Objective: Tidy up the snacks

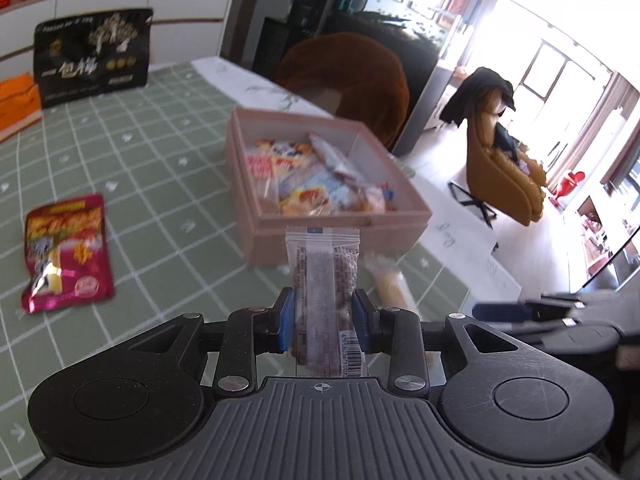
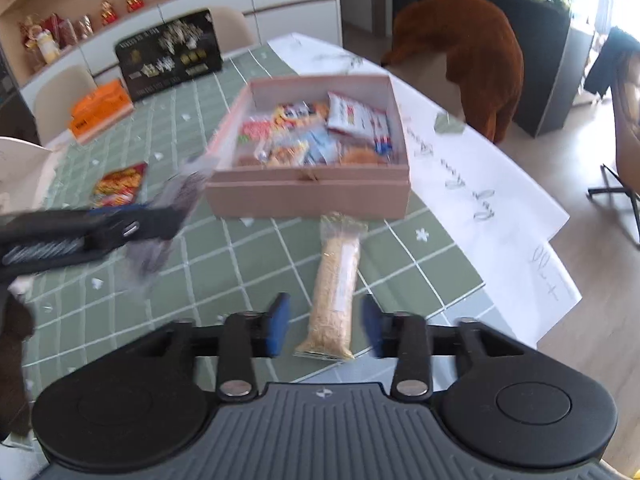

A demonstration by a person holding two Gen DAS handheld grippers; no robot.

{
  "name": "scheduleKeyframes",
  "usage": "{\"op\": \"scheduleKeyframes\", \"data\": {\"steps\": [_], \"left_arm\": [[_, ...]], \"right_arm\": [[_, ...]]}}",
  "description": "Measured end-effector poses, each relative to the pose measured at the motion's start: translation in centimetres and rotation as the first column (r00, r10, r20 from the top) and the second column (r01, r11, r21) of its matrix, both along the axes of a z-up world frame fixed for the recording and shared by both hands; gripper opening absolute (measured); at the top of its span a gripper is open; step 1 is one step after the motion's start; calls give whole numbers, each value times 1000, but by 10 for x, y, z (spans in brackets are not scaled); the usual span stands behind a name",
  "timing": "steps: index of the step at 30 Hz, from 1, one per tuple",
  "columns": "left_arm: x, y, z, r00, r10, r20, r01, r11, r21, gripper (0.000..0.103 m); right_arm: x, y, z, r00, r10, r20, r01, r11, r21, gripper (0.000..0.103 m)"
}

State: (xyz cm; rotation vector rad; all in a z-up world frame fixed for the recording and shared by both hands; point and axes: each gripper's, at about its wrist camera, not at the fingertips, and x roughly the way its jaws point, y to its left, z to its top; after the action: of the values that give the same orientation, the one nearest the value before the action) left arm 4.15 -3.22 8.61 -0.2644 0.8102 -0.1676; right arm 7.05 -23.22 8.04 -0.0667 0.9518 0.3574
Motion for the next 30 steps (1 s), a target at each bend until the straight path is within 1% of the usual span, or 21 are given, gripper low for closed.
{"op": "scheduleKeyframes", "data": {"steps": [1,4,6,12,14,16,18,19,23,26,28,30], "left_arm": [[-4,2,-3,1000,5,-12,-5,1000,-2,35],[-16,10,-13,998,26,-54,-27,1000,-11,35],[-24,15,-20,996,39,-80,-41,999,-17,35],[-40,30,-28,991,79,-104,-85,995,-52,35],[-41,33,-31,990,83,-112,-91,994,-63,35],[-42,33,-32,990,76,-118,-85,994,-68,35],[-40,31,-32,991,66,-117,-75,995,-71,35],[-38,30,-31,991,61,-115,-70,995,-74,35],[-31,26,-24,995,50,-82,-57,994,-89,35],[-18,27,-10,998,58,-33,-61,993,-102,35],[-2,25,4,999,54,6,-53,994,-93,35],[19,23,22,997,48,56,-44,996,-74,35]], "right_arm": [[6,3,-6,1000,-14,-7,13,1000,-23,60],[20,15,-23,999,-22,-38,20,997,-73,60],[29,22,-34,997,-25,-69,19,996,-87,60],[54,40,-56,987,-59,-146,36,987,-156,61],[58,41,-57,988,-65,-142,43,988,-151,61],[59,43,-57,988,-52,-143,31,989,-145,58],[57,44,-55,988,-31,-154,11,991,-132,32],[55,44,-54,987,-25,-158,3,990,-138,29],[46,39,-47,984,-23,-175,2,993,-120,28],[38,26,-28,985,-46,-169,36,997,-62,28],[34,16,-9,990,-52,-132,49,998,-29,28],[31,8,13,995,-60,-78,60,998,-11,28]]}}
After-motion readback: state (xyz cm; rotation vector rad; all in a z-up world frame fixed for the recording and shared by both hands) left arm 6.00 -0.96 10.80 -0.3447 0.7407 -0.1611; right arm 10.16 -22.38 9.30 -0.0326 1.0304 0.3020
